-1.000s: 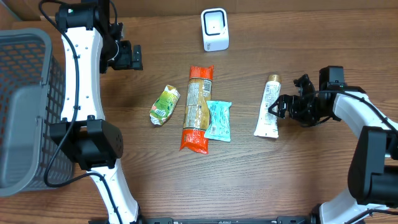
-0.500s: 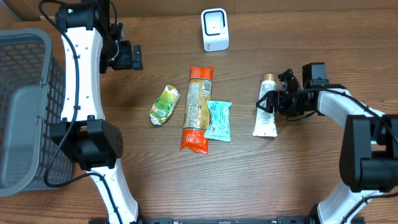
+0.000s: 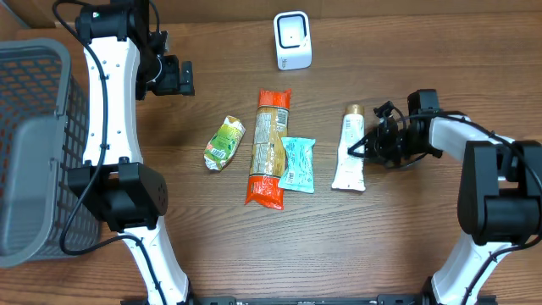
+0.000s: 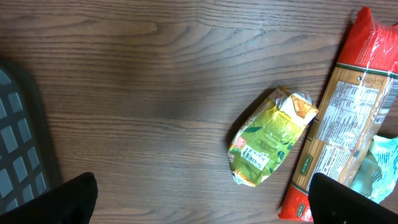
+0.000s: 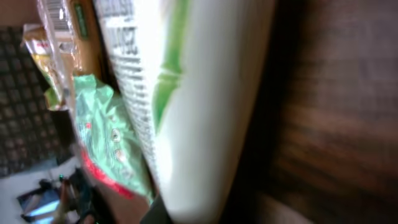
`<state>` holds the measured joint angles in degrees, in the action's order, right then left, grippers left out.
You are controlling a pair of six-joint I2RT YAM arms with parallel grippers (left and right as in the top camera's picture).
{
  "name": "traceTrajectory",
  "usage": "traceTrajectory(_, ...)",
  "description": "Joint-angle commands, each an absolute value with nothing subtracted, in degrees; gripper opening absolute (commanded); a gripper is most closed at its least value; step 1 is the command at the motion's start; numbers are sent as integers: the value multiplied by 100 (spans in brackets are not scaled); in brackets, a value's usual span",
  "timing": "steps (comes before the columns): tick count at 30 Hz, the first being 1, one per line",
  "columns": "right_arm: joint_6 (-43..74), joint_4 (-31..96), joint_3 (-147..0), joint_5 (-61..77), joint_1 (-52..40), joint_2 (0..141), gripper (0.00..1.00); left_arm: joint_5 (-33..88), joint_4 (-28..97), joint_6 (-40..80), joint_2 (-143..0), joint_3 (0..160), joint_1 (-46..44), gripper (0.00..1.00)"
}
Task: Scan the item barcode
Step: 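Regrasp the tube with the right gripper and raise it toward the scanner, then hold the tube's barcode in front of the white scanner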
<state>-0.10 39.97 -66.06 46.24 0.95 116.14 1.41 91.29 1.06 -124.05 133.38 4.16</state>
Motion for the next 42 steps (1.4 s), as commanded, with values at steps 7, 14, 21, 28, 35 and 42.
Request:
traceTrajectory(7,-803,6038,-8167,5253,403,11725,4,106,9122,-3,-12453,13323,405,99)
traceTrajectory(14,-1024,7111,-9598,5328,84,11006,4,106,9122,-3,-12453,13323,405,100)
traceTrajectory(21,-1997,7920,-10628,5846,-464,10263,4,106,9122,-3,-12453,13323,405,100)
traceTrajectory(28,-1841,7730,-10960,6261,-858,9717,4,106,9122,-3,-12453,13323,405,100)
traceTrajectory(35,-939,7585,-11603,5450,-908,9679,4,106,9122,-3,-12453,13323,405,100)
traceTrajectory(42,-298,6993,-11611,4873,-1063,9721,4,106,9122,-3,-12453,13321,405,100)
